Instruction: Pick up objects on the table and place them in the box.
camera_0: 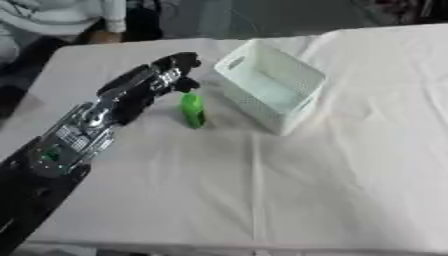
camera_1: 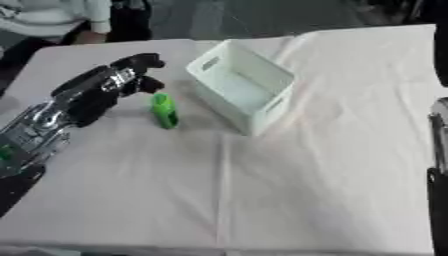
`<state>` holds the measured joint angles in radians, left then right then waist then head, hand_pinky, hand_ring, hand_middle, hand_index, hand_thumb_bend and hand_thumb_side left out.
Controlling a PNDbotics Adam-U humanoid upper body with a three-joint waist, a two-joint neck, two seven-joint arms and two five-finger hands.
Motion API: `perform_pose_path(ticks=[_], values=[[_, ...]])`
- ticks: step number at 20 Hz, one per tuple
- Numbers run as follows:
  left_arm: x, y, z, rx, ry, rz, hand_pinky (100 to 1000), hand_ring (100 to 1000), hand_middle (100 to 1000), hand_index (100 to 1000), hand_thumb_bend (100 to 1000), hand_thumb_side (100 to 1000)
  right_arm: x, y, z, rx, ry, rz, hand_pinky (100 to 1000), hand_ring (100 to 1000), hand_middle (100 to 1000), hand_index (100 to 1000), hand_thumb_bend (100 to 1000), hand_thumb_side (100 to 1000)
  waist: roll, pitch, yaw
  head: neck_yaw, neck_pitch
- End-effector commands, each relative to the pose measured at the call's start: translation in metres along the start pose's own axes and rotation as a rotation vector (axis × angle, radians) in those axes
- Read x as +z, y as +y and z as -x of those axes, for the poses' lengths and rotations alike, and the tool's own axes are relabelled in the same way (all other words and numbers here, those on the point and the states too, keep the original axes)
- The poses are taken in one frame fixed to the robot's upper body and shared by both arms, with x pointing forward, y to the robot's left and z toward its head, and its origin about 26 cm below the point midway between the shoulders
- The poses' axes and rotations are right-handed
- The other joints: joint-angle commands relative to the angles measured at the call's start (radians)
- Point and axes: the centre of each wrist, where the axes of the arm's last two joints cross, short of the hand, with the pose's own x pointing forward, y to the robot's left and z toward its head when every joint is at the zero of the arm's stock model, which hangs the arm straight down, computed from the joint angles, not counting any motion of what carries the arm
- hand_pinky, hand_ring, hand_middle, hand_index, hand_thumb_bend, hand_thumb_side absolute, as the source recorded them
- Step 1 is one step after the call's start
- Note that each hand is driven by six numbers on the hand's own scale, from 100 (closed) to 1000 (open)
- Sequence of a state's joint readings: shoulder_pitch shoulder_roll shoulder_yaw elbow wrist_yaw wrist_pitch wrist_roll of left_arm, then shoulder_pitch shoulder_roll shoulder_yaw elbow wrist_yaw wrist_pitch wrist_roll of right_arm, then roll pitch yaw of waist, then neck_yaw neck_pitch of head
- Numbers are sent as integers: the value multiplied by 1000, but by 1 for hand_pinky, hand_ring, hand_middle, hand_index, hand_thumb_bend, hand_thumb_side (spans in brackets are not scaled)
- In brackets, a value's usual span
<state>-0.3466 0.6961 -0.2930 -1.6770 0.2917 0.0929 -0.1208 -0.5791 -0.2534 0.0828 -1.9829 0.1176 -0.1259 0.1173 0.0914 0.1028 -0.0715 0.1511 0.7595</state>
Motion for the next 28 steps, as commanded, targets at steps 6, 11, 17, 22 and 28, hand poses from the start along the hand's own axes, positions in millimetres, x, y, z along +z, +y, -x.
perform_pose_path(ticks=[6,11,17,22,28], values=[[2,11,8,10,85,-73,886,766,947,1000,169,886,-5,-3,-7,11,-29,-7,411,333,441,547,100,1000,-1,-10,-1,12,-19],[1,10,13,54,128,-118,887,765,947,1000,170,891,-5,-3,-7,10,-29,-8,411,333,441,547,100,1000,-2,-11,-2,15,-19],[0,11,16,73,167,-183,894,767,948,1000,159,890,-5,-2,-7,10,-30,-7,412,333,441,547,100,1000,-2,-11,-2,16,-19],[1,12,17,38,188,-209,899,769,949,1000,150,887,-5,-3,-7,10,-30,-7,411,333,441,548,100,1000,-2,-10,-2,17,-18],[1,13,21,18,219,-207,910,776,955,1000,148,894,-5,-3,-7,11,-29,-7,411,333,441,548,100,1000,-2,-10,-2,19,-18]])
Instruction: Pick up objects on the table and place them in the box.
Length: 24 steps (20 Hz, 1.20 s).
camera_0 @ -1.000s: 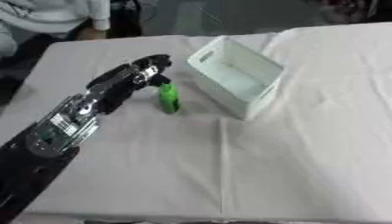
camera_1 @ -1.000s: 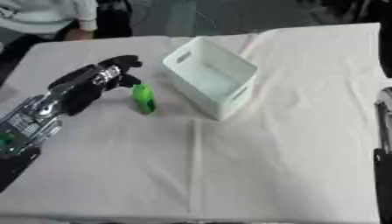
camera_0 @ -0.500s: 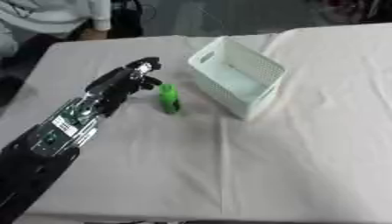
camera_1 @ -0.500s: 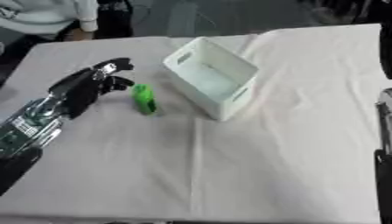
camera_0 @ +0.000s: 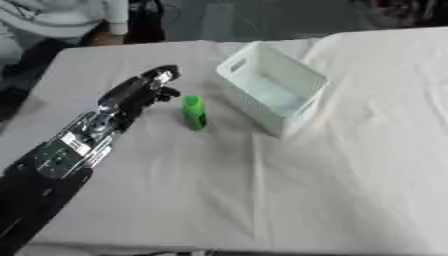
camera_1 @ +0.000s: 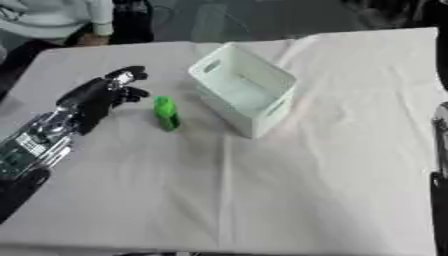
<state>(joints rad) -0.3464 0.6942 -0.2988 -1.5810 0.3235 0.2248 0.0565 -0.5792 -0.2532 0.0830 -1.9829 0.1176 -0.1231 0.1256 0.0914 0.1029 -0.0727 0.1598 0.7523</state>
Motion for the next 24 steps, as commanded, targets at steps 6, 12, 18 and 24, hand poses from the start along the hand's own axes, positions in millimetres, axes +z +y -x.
perform_pose_path(ticks=[6,12,18,24], values=[[-5,5,-8,-53,-23,10,920,781,958,1000,146,886,-5,-3,-7,11,-32,1,411,333,441,548,100,1000,-2,-11,-2,12,-13],[-18,2,-16,-57,-78,43,908,775,955,1000,146,873,-5,-2,-7,8,-33,0,411,333,442,548,100,1000,-2,-12,-4,17,-13],[-34,-2,-17,-63,-115,59,909,776,955,1000,144,867,-5,-1,-7,5,-34,1,411,333,442,548,100,1000,-2,-13,-8,18,-14],[-46,-6,-12,-79,-116,76,923,793,958,1000,146,874,-6,-1,-7,3,-35,2,411,333,442,548,100,1000,-2,-13,-10,17,-15]])
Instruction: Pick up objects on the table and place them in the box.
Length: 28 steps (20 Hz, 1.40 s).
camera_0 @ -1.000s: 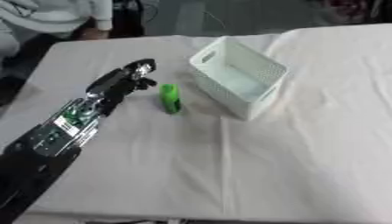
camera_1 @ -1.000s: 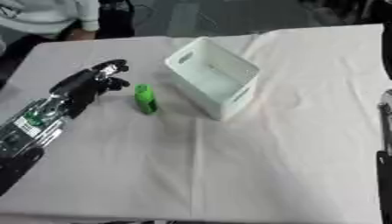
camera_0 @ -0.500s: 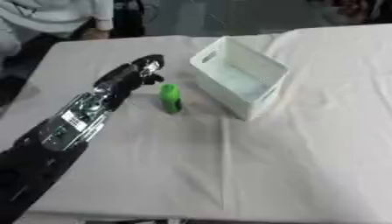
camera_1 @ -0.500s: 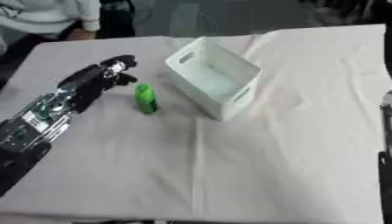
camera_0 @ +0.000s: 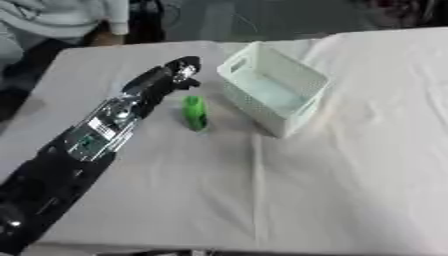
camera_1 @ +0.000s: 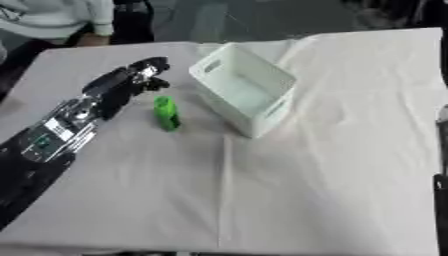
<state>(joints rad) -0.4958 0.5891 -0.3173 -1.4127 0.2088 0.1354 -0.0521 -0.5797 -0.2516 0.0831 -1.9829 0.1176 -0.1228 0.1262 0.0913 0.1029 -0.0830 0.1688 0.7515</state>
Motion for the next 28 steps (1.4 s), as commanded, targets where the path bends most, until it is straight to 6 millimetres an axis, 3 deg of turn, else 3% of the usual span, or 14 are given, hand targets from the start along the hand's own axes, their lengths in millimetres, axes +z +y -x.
perform_pose_path(ticks=[1,28], values=[[-5,6,-4,-31,-19,4,925,795,958,1000,146,875,-6,-1,-7,3,-35,1,411,333,442,548,100,1000,-2,-13,0,8,-14],[-18,9,18,-112,34,86,947,812,962,1000,135,892,-7,0,-7,-1,-39,-6,414,335,444,551,100,1000,-2,-11,-7,10,-15]])
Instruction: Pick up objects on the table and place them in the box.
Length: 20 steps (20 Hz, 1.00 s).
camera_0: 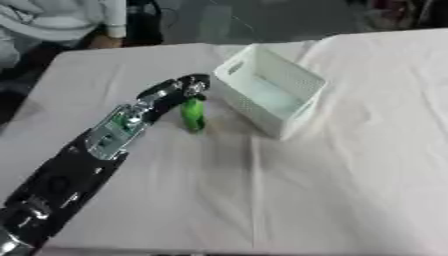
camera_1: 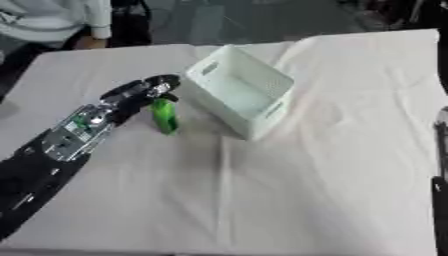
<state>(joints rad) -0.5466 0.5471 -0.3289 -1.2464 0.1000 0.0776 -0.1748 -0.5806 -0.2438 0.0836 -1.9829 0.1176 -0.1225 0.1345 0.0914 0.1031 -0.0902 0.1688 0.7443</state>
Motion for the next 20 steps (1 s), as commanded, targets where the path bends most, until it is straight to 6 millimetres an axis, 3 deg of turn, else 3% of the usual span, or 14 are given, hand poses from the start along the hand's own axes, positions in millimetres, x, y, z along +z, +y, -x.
perform_pose_path(ticks=[1,7,14,20], values=[[-1,12,-7,-44,-18,-21,951,814,963,1000,133,892,-6,-1,-7,6,-37,-2,414,335,444,551,100,1000,-2,-11,0,11,-8],[3,18,-1,-109,8,-8,965,824,968,1000,123,889,-6,-2,-7,8,-35,-3,414,335,444,551,100,1000,-1,-12,2,12,-1],[6,20,2,-156,24,29,989,843,976,1000,100,796,-6,-2,-7,9,-34,-4,414,335,444,551,100,1000,-2,-12,4,15,-2],[6,21,3,-180,24,38,995,847,981,1000,104,775,-6,-2,-7,7,-34,-4,414,335,444,551,100,1000,-1,-12,3,14,-4]])
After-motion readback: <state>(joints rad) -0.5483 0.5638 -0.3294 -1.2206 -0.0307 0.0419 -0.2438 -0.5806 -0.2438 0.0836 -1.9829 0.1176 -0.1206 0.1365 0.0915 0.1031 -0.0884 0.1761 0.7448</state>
